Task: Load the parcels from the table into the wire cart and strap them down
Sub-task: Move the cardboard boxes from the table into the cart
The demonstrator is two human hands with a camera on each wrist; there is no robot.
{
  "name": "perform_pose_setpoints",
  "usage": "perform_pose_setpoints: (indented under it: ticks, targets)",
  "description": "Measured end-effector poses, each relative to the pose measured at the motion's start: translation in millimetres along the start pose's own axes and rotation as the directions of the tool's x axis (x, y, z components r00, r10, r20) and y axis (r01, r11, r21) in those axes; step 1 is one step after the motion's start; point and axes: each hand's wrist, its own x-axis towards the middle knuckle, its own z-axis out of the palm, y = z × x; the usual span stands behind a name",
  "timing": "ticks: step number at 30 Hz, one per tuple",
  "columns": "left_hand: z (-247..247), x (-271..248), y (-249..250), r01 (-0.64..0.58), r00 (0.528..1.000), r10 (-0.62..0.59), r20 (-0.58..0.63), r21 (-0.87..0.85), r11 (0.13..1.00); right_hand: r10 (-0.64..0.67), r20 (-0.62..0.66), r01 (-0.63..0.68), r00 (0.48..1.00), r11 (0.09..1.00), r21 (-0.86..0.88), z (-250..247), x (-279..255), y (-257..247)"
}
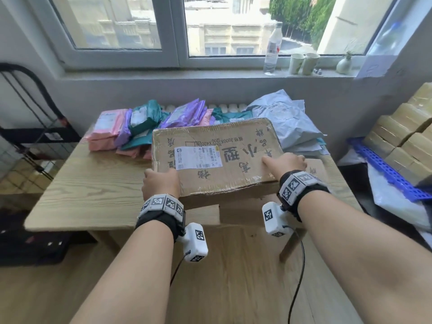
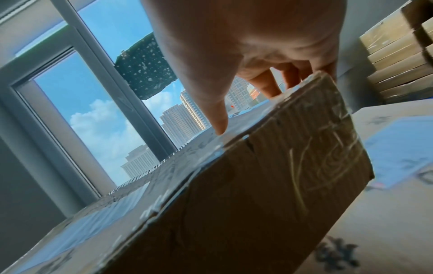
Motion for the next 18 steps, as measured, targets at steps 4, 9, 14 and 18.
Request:
perform_pose_setpoints:
  ticks: [4, 9, 14, 18]
  targets:
    - [-50.2, 33.9, -22.8, 0.014, 0.999, -0.016, -0.045, -0.036, 0.999, -0.087, 0.066, 0.077, 0.994, 0.987, 0.142, 22.2, -30.1, -55.7]
    - [-136.4, 91.6, -74.5, 0.046, 0.995, -0.048, -0.089, -0.021, 0.999, -0.145, 0.092, 0.133, 0.985, 0.984, 0.119, 75.4, -92.1, -144.4]
    - [-231.2, 145.9, -140.5, 0.113, 0.979, -0.118, -0.165, -0.037, 0.993, -0.21, 0.118, 0.204, 0.971, 0.977, 0.06, 134.8, -172.4, -236.1]
    - [-299.0, 185.9, -188.6, 0.17, 0.964, -0.177, -0.197, -0.049, 0.984, -0.267, 0.167, 0.264, 0.949, 0.964, 0.04, 184.5, -226.8, -300.9]
